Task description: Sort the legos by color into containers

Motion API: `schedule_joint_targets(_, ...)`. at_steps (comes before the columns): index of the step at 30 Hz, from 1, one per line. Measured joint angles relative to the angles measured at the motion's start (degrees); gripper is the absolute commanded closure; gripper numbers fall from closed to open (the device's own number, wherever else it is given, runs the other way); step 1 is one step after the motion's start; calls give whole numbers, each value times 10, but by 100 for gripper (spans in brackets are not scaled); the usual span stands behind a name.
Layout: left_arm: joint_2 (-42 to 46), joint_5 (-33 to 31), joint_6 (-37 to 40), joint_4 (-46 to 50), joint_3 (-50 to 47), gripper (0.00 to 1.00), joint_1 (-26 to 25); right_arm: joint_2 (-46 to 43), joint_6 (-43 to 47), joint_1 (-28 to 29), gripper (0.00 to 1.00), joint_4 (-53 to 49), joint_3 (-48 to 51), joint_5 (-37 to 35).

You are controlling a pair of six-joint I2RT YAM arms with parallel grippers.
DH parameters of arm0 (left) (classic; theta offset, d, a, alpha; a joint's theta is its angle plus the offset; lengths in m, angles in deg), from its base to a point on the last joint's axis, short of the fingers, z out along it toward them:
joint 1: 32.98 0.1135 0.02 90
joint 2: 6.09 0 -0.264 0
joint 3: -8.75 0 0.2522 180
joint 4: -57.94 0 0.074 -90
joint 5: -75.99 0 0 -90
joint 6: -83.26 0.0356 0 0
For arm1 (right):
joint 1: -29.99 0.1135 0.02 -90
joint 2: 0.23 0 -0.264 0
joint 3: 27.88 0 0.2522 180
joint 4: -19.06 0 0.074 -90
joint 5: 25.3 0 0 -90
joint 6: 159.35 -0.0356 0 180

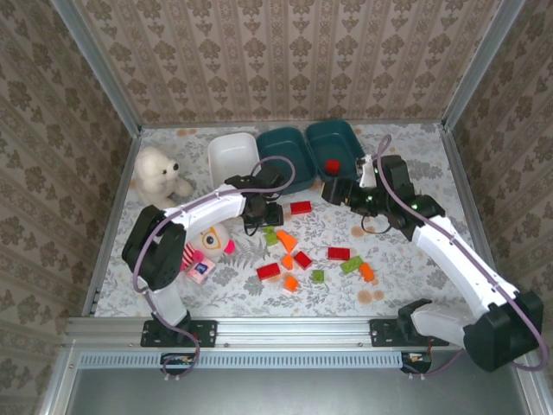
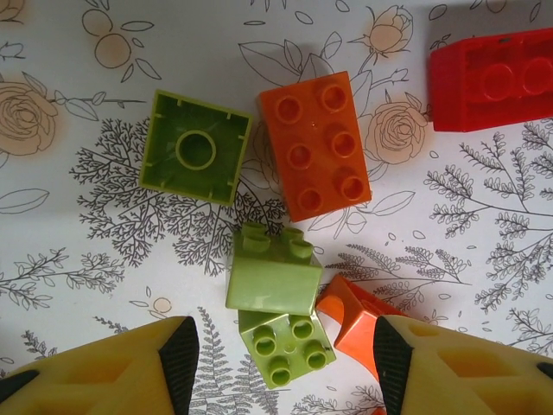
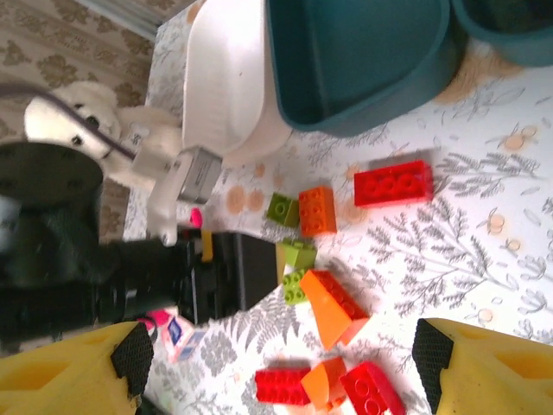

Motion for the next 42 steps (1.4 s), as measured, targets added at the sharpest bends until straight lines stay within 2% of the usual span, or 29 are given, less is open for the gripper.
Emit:
schedule_joint_targets(6,-27,-4,14,4,10,40,0,-45,-9,0,18,-1,10,14)
schedule_joint_targets(20,-78,-9,37,3,23,42,0,-41,-14,0,19,-2,10,16)
schedule_joint_targets(32,-101,-11,71,0,38,65,0,-28,-15,0,19,-2,10,16)
schedule_joint_targets(38,-96,-25,73,11,45,70,-1,-28,-16,0,19,-3,10,16)
schedule_joint_targets(42,-61,-38,73,38,61,70,-4,-28,-16,0,20,-10,10,16)
